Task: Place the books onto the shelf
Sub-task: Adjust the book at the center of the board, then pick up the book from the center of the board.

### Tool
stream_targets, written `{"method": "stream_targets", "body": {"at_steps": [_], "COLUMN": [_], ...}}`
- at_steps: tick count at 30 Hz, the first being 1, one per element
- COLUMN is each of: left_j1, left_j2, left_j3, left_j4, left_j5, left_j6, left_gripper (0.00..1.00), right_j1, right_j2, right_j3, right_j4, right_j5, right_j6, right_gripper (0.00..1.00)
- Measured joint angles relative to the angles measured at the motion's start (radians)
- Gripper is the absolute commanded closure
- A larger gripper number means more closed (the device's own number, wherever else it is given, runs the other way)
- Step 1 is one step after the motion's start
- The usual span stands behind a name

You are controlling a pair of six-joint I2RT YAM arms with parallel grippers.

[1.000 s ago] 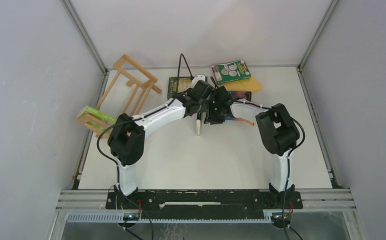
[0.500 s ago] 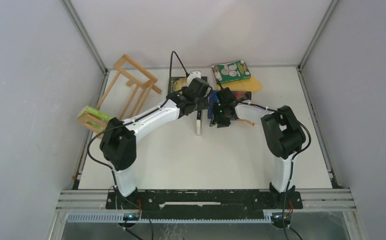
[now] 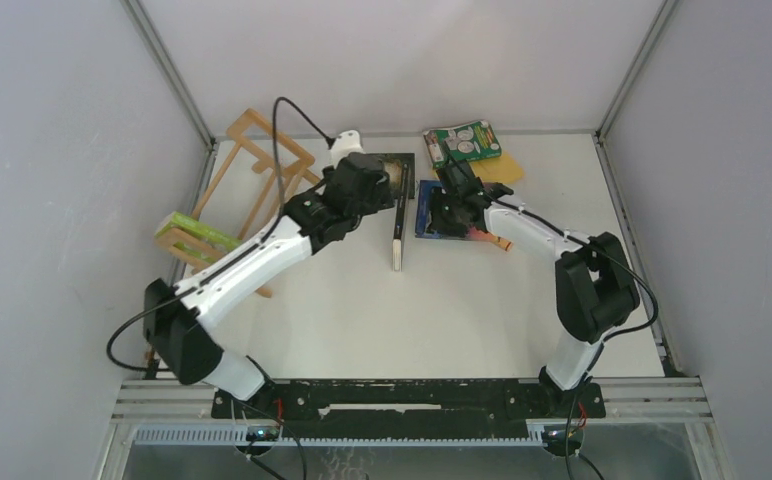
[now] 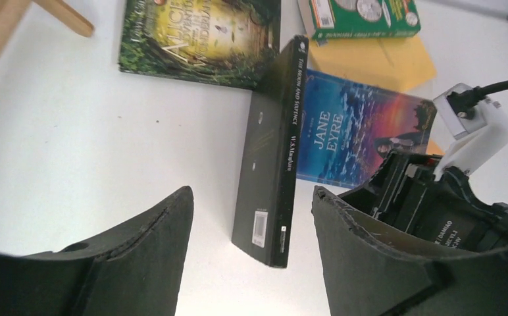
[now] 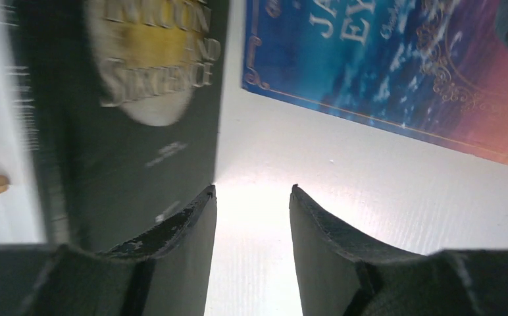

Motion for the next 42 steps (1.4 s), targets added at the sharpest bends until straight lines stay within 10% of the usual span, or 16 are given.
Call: {"method": "stream_targets", "body": {"at_steps": [18, 42], "left_j1": [-0.003, -0.004], "left_j2": [-0.5, -0.657], "left_j3": [-0.232, -0.321], "left_j4": [-0.153, -0.247], "left_j5": [-0.303, -0.449], "left_j6": [-0.169, -0.247], "left_gripper": [0.27, 0.26], "right_j1": [0.14, 0.152], "right_j2": [-0.001, 0.334], "right_j3": [0.397, 0.711], "right_j4": [-0.186, -0.372], "right_j5": [0.158, 0.229], "right_j6": [-0.035, -0.106], "right_gripper": [0.46, 0.45]}}
